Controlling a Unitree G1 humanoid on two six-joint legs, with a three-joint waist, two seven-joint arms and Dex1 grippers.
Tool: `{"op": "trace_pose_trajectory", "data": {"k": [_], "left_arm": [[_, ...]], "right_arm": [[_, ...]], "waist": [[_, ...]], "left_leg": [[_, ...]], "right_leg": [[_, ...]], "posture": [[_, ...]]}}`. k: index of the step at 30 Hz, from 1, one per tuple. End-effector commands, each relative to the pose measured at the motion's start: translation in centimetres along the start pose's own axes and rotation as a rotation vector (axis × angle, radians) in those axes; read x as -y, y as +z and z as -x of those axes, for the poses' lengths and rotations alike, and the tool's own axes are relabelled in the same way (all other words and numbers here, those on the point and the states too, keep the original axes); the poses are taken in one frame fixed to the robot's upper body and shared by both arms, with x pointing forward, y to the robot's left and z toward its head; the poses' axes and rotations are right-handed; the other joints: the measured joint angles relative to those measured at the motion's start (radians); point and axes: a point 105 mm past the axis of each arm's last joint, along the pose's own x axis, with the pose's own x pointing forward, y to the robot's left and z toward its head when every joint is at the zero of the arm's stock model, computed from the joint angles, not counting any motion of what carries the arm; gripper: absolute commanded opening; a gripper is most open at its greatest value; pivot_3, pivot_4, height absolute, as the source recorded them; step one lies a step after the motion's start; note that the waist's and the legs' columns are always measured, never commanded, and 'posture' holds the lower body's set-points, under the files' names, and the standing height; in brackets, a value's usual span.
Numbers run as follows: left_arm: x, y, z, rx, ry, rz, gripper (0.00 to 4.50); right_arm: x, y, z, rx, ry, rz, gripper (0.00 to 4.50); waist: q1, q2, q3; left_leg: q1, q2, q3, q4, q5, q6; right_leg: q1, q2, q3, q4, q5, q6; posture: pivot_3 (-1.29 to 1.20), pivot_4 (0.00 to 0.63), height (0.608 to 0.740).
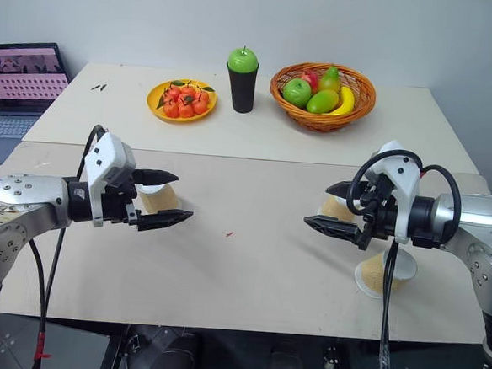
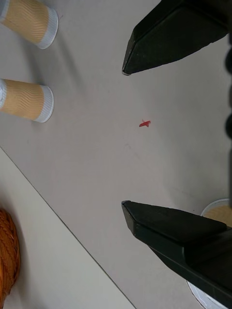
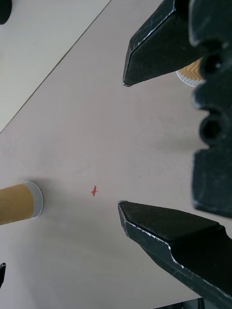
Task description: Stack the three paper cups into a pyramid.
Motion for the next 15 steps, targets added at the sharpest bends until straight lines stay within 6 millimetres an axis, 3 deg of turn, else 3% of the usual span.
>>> {"op": "trace_pose_trajectory", "data": {"k": [1,6,15], "left_arm": [[-0.2,1.9,0.0,0.084,0.031,-0.035,4.45],[-0.7,3.6,-1.1,0.185,0.062,-0.008,4.45],[-0.4,4.8,-3.2,0.242,0.003,0.022,4.45]], "right_arm": [[-0.2,1.4,0.1,0.041,-0.023,0.038,4.50],[0.4,1.6,0.3,0.052,-0.102,0.043,4.50],[2.5,0.2,5.3,-0.060,-0.315,0.037,4.50]], "waist": [[0.000,0.000,0.000],[0.011,0.000,0.000],[0.024,0.000,0.000]], "left_leg": [[0.000,0.000,0.000,0.000,0.000,0.000],[0.000,0.000,0.000,0.001,0.000,0.000],[-0.001,-0.001,0.000,0.001,0.000,0.000]], "right_leg": [[0.000,0.000,0.000,0.000,0.000,0.000],[0.001,0.000,0.000,0.000,0.000,0.000],[0.001,0.000,0.000,0.000,0.000,0.000]], "posture": [[0.00,0.150,0.739],[0.00,0.150,0.739],[0.00,0.150,0.739]]}}
